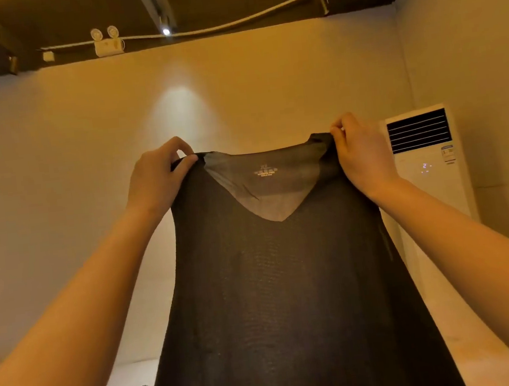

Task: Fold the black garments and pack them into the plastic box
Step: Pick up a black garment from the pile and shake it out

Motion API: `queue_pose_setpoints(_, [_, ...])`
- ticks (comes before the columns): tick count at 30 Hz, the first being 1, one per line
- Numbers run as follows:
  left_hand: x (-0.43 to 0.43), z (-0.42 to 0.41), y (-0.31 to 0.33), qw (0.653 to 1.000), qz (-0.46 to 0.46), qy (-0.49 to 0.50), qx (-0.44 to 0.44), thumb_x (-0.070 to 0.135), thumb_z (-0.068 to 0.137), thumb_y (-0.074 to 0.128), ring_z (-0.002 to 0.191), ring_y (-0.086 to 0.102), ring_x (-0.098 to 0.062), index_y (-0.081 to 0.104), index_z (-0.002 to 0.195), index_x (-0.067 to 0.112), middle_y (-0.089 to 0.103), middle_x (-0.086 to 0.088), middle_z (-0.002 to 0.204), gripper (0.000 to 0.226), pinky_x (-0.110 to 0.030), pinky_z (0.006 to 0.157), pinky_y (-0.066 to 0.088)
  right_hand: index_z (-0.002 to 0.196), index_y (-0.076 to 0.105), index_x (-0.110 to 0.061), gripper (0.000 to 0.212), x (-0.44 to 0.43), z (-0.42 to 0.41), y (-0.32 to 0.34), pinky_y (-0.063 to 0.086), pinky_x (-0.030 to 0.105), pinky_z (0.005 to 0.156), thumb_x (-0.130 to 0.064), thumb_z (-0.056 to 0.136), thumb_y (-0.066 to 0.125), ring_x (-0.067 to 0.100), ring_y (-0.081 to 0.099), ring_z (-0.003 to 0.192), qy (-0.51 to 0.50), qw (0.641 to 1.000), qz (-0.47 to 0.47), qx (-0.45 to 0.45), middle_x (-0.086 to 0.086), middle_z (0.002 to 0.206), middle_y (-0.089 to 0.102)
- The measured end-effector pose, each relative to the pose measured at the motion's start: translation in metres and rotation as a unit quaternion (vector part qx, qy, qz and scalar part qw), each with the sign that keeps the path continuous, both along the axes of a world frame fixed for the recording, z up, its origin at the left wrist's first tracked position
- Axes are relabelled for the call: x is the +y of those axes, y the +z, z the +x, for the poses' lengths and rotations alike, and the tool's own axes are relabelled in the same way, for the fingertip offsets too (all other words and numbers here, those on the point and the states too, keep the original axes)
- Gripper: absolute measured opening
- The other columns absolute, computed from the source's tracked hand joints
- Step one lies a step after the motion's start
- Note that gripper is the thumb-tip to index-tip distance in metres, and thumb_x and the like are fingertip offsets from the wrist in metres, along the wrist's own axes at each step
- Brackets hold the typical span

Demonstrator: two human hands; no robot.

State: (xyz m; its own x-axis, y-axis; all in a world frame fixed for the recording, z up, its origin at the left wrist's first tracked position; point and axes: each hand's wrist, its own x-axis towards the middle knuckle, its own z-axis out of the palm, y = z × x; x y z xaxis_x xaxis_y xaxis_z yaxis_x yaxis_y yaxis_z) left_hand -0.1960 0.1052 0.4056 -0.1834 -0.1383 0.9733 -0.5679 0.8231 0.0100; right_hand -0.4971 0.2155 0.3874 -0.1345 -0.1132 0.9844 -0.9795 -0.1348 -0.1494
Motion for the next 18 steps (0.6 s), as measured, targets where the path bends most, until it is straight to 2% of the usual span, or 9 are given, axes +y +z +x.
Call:
queue_pose_setpoints(3, [-0.051, -0.017, -0.042, 0.996, 0.070, 0.021, -0.043, 0.032, 0.095, 0.055, 0.074, 0.054, -0.019, 0.063, 0.102, 0.019, 0.058, 0.001, 0.081, 0.017, -0.028, 0.067, 0.040, 0.104, 0.054, -0.008, 0.023, -0.053, -0.025, -0.043, 0.039, 0.035, 0.067, -0.022, 0.103, 0.036, 0.027, 0.055, 0.084, 0.009, 0.996, 0.084, -0.033, 0.009, 0.098, 0.059])
queue_pose_setpoints(6, [-0.111, -0.036, -0.098, 0.984, 0.156, 0.032, -0.081, 0.033, 0.095, 0.055, 0.078, 0.054, -0.018, 0.064, 0.101, 0.021, 0.065, -0.005, 0.091, 0.016, -0.032, 0.070, 0.047, 0.107, 0.057, -0.009, 0.024, -0.109, -0.048, -0.103, 0.046, 0.039, 0.073, -0.024, 0.103, 0.038, 0.027, 0.057, 0.088, 0.010, 0.983, 0.172, -0.067, 0.010, 0.103, 0.062])
queue_pose_setpoints(10, [-0.183, -0.061, -0.183, 0.956, 0.262, 0.056, -0.122, 0.033, 0.095, 0.055, 0.087, 0.061, -0.025, 0.064, 0.102, 0.020, 0.068, -0.010, 0.100, 0.017, -0.032, 0.073, 0.049, 0.106, 0.059, -0.011, 0.024, -0.181, -0.069, -0.191, 0.046, 0.035, 0.072, -0.026, 0.102, 0.040, 0.024, 0.057, 0.087, 0.015, 0.954, 0.278, -0.114, 0.007, 0.102, 0.062])
queue_pose_setpoints(14, [-0.240, -0.084, -0.269, 0.937, 0.302, 0.108, -0.138, 0.036, 0.096, 0.053, 0.086, 0.062, -0.026, 0.061, 0.098, 0.021, 0.069, -0.007, 0.096, 0.017, -0.035, 0.067, 0.050, 0.102, 0.058, -0.009, 0.025, -0.243, -0.083, -0.271, 0.047, 0.039, 0.074, -0.025, 0.102, 0.039, 0.025, 0.055, 0.085, 0.014, 0.919, 0.360, -0.158, 0.011, 0.101, 0.060])
queue_pose_setpoints(18, [-0.268, -0.109, -0.348, 0.919, 0.322, 0.150, -0.171, 0.035, 0.098, 0.050, 0.081, 0.061, -0.025, 0.061, 0.100, 0.016, 0.067, -0.006, 0.093, 0.022, -0.029, 0.060, 0.039, 0.100, 0.058, -0.004, 0.028, -0.280, -0.082, -0.341, 0.036, 0.033, 0.066, -0.021, 0.103, 0.037, 0.025, 0.053, 0.085, -0.033, 0.898, 0.406, -0.167, 0.008, 0.097, 0.056])
